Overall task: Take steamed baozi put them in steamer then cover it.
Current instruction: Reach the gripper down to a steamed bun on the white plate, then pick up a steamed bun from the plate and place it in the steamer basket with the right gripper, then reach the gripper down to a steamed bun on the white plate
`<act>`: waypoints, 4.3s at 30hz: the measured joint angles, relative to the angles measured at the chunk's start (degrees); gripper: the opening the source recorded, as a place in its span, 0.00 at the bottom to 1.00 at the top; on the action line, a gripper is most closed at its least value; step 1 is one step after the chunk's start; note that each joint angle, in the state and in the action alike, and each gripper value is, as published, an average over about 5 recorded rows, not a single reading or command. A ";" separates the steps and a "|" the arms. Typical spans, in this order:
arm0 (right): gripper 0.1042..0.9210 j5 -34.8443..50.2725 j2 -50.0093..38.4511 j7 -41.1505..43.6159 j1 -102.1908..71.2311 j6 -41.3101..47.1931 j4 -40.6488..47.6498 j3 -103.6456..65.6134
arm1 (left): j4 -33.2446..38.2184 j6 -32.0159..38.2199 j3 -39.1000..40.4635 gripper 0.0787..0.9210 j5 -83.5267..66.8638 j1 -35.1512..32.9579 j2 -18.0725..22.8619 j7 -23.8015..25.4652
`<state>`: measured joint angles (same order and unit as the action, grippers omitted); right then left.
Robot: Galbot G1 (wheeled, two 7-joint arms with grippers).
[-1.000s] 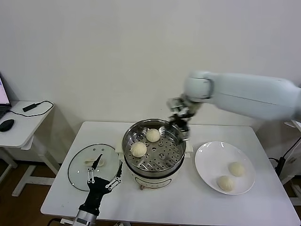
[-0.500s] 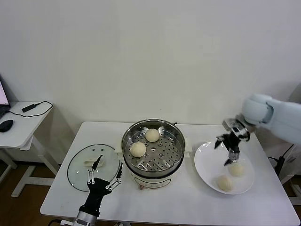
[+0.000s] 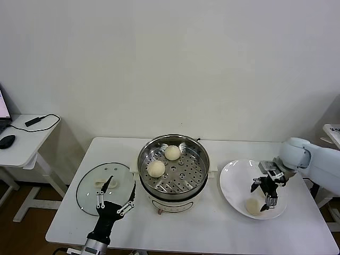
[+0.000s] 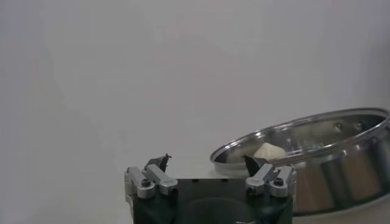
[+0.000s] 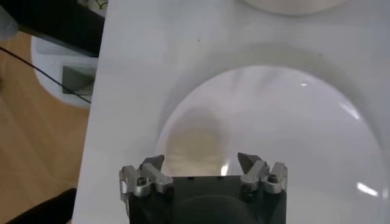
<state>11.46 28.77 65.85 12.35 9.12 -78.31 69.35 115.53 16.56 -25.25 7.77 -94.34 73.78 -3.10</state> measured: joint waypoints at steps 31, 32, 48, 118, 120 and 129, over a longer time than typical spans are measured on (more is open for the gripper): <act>0.69 -0.22 2.34 1.12 5.65 -4.41 1.86 0.01 | 0.46 -0.28 -0.28 0.88 -0.49 0.60 -0.52 -0.12; 0.69 -0.17 2.84 1.31 7.49 -5.38 1.62 0.72 | 0.53 -0.28 -0.24 0.88 -0.49 0.56 -0.58 -0.13; 0.69 -2.50 18.44 0.41 29.35 -26.99 -4.82 7.37 | 1.20 0.02 -0.14 0.88 -0.48 -0.16 -0.86 -0.18; 0.88 -4.95 11.60 10.22 21.30 -21.75 5.76 -2.06 | 1.56 0.83 0.13 0.88 -1.25 0.31 -0.39 -0.42; 0.88 -4.21 9.53 9.88 19.20 -19.53 7.87 -2.81 | 1.57 0.77 0.04 0.88 -1.23 0.27 -0.43 -0.42; 0.88 -3.81 4.06 6.98 7.29 -13.18 14.01 -7.64 | 1.45 0.39 -0.01 0.88 -1.15 0.29 -0.33 -0.42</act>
<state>7.65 32.84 72.83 19.64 -4.07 -64.30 61.71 116.98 16.96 -25.26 6.62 -94.06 73.44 -3.52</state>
